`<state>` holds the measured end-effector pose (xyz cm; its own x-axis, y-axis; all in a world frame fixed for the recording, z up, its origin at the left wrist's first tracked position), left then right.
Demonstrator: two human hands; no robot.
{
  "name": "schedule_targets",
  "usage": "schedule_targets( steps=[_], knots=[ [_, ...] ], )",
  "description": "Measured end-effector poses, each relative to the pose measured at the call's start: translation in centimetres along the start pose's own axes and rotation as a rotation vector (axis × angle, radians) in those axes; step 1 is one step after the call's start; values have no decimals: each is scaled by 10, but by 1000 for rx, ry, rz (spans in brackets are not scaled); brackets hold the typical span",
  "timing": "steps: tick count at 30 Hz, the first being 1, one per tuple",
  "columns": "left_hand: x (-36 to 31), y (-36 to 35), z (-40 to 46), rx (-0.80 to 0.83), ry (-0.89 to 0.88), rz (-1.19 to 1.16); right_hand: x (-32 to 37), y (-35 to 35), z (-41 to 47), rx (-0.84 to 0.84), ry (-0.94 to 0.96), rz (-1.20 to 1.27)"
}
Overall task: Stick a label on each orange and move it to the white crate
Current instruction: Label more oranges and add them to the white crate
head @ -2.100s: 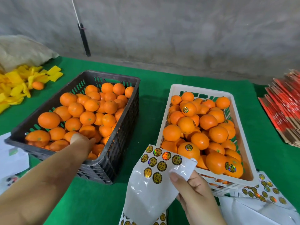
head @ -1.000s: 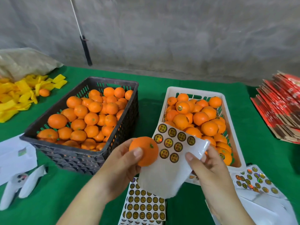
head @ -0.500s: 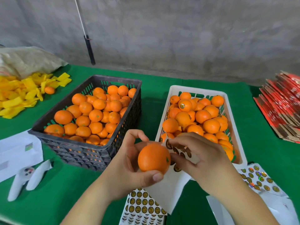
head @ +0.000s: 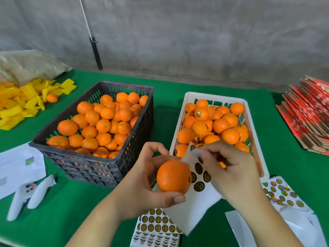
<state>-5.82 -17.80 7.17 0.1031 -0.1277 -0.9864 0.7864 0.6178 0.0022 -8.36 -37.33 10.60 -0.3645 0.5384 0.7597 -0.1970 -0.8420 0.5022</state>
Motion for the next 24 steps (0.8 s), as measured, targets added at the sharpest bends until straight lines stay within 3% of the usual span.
schedule_targets(
  steps=[3, 6, 9, 12, 14, 17, 20, 21, 24],
  knots=[
    [4, 0, 0, -15, 29, -1, 28, 2, -5, -103, 172, -126],
    [10, -2, 1, 7, 60, -63, 42, -23, -9, 204, 333, -247],
    [15, -3, 1, -11, 93, -129, 29, -25, -16, 443, 244, -205],
    [22, -8, 4, -50, 123, -191, 13, -36, -25, 541, 143, -297],
    [25, -17, 8, 5, 138, -220, 7, -42, -26, 470, 118, -226],
    [30, -30, 15, 136, 93, -351, -5, -34, -25, 288, 31, 101],
    [49, -24, 16, 51, 147, -449, -23, -19, -20, 121, -78, 510],
    [58, -20, 15, 0, 181, -462, -27, -10, -13, 80, -90, 486],
    [72, -12, 10, -40, 212, -532, -45, 21, 22, 29, -132, 105]
  ],
)
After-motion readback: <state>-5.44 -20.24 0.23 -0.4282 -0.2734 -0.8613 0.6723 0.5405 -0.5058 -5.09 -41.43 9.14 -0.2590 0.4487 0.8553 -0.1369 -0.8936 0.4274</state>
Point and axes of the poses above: each hand's wrist, its own z-axis towards the middle knuckle, its own y-axis out of the back of the hand, x = y × z, the point moved 7 cm from there along z, towards the middle knuckle, and after that the axes turned 12 degrees about x, right-handed, at the moved point
